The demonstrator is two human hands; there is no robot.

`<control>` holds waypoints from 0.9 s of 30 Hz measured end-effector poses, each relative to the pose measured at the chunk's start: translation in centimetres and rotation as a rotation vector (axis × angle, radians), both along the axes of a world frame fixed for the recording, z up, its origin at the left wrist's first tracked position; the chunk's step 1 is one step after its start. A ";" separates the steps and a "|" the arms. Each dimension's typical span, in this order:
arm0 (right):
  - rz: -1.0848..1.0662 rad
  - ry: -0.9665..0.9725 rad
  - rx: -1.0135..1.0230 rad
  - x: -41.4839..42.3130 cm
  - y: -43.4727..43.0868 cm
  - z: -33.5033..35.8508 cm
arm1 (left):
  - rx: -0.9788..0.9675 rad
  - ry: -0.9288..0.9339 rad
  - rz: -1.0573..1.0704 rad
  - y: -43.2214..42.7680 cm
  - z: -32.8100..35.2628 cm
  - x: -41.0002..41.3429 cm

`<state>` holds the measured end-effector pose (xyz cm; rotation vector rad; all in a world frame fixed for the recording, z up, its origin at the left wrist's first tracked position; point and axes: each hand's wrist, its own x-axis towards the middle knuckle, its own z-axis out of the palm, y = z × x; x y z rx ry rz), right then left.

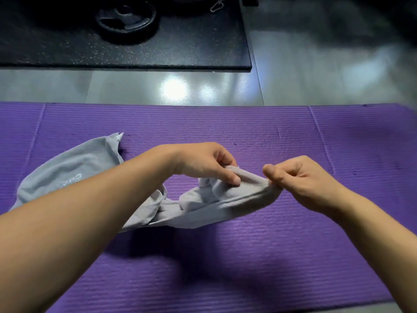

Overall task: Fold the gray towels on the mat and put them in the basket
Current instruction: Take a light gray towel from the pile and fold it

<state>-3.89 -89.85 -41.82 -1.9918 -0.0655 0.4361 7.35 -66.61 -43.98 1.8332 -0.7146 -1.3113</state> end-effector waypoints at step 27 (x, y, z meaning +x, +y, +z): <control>-0.290 0.189 0.207 -1.3 -2.2 -6.3 | 0.275 -0.004 -0.021 4.1 -0.6 2.3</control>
